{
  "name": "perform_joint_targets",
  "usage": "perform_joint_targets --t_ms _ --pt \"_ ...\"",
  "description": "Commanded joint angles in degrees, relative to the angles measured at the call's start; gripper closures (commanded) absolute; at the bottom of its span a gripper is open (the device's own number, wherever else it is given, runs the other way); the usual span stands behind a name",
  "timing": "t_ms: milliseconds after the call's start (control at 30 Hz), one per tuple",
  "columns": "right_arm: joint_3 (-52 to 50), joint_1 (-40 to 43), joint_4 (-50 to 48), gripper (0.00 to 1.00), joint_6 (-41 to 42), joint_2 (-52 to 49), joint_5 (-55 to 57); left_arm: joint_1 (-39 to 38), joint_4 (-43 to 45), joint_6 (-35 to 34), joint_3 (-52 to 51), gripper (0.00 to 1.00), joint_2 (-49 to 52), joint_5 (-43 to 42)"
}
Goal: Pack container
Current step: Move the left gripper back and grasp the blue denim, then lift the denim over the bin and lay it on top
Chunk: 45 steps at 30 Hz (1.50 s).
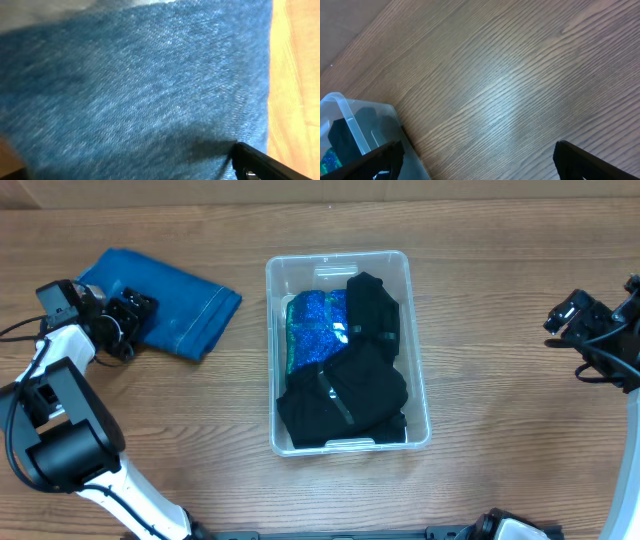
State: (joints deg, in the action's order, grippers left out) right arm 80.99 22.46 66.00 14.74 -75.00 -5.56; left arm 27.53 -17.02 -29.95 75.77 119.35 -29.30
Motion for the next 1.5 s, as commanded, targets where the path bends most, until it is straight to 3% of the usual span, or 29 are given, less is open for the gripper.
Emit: perform_joint_targets --t_ms 0,100,167,267,333,567,700,800,967,1100,1200,1467 --pt "0.46 0.13 -0.26 0.0 -0.09 0.94 0.33 -1.81 2.64 -0.28 -2.58 0.39 7.61 -1.44" --pt "0.46 0.13 -0.26 0.0 -0.09 0.94 0.33 -2.23 4.02 -0.28 -2.56 0.81 7.61 -3.56" --pt "0.46 0.13 -0.26 0.0 -0.09 0.94 0.33 -2.21 3.98 -0.22 -2.54 0.96 7.43 -5.75" --pt "0.46 0.13 -0.26 0.0 -0.09 0.94 0.33 -2.23 3.04 0.68 -2.51 0.96 4.31 -12.74" --pt "0.46 0.13 -0.26 0.0 -0.09 0.94 0.33 -2.56 0.13 2.36 -2.51 0.96 -0.17 -12.92" --pt "0.46 0.13 -0.26 0.0 -0.09 0.94 0.33 -5.77 -12.09 5.14 -2.47 0.96 -30.84 -12.48" --pt "0.46 0.13 -0.26 0.0 -0.09 0.94 0.33 -12.2 -13.31 5.09 -2.16 0.96 -46.6 -8.37" --pt "0.46 0.13 -0.26 0.0 -0.09 0.94 0.33 -21.51 -13.31 2.64 -1.55 0.96 -54.16 -4.31" --pt "0.46 0.13 -0.26 0.0 -0.09 0.94 0.33 -38.64 -13.53 1.2 -0.48 0.96 -51.34 -3.08" --pt "0.46 0.13 -0.26 0.0 -0.09 0.94 0.33 -48.26 -18.88 3.26 6.45 0.96 -40.7 -3.3" --pt "0.46 0.13 -0.26 0.0 -0.09 0.94 0.33 -50.66 -21.49 5.18 10.73 0.96 -33.81 -3.72" --pt "0.46 0.13 -0.26 0.0 -0.09 0.94 0.33 -51.56 -24.83 5.16 10.8 0.96 -23.12 -1.44"
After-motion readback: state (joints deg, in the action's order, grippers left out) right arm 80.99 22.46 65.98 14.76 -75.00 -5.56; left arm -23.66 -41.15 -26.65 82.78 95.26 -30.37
